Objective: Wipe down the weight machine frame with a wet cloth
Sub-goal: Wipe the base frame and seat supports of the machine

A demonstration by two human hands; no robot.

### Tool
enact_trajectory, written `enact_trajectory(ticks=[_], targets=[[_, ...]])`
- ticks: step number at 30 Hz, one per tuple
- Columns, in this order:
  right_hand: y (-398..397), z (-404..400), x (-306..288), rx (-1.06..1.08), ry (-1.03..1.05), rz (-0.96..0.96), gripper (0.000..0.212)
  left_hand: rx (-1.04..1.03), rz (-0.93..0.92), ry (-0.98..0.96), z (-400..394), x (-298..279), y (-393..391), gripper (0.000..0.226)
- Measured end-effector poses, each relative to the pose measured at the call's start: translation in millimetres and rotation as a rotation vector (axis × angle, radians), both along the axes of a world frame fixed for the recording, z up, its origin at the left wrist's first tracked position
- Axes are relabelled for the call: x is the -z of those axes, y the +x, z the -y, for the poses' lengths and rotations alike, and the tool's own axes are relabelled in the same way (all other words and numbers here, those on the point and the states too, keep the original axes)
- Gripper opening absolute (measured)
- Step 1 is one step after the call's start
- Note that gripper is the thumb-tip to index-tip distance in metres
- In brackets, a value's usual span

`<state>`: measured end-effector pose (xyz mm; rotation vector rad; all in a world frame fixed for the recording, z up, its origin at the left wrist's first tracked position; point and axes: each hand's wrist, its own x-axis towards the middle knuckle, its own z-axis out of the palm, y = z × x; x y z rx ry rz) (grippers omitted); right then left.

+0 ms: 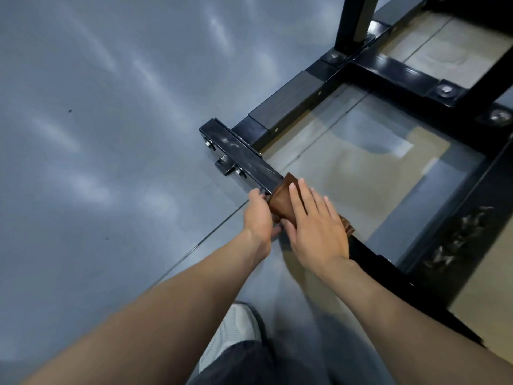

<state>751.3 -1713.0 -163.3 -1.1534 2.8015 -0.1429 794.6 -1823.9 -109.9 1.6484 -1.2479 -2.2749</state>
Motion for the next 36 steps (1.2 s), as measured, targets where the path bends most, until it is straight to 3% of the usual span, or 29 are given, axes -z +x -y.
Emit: enact_trajectory(ticks=[6, 11, 14, 17, 20, 23, 26, 29, 33, 36], targets=[[16, -88, 4, 0.013, -0.025, -0.017, 0.075, 0.085, 0.052, -0.052, -53, -6, 18, 0.027], [21, -168, 3, -0.085, 0.048, 0.040, 0.078, 0.317, 0.149, -0.196, -108, -4, 33, 0.023], [26, -223, -3, -0.141, 0.094, 0.088, 0.077, 0.571, 0.215, -0.378, -139, 2, 61, 0.018], [32, -249, -8, -0.141, 0.124, 0.119, 0.075, 0.950, 0.329, -0.577, -154, -17, 83, 0.026], [28, -223, -9, -0.160, 0.099, 0.101, 0.074, 1.353, 0.482, -0.774, -161, -53, 94, 0.035], [13, -183, -9, -0.197, 0.048, 0.165, 0.074, 1.507, 0.622, -0.933, -173, -97, 91, 0.039], [11, -187, -13, -0.218, 0.047, 0.220, 0.073, 1.518, 0.708, -1.075, -183, -132, 85, 0.037], [27, -246, -16, -0.224, 0.044, 0.217, 0.074, 1.444, 0.720, -1.103, -194, -135, 74, 0.031], [40, -320, -14, -0.209, 0.061, 0.242, 0.075, 1.227, 0.693, -0.962, -207, -100, 61, 0.034], [40, -336, -4, -0.219, 0.067, 0.215, 0.074, 0.999, 0.613, -0.718, -221, -73, 59, 0.041]])
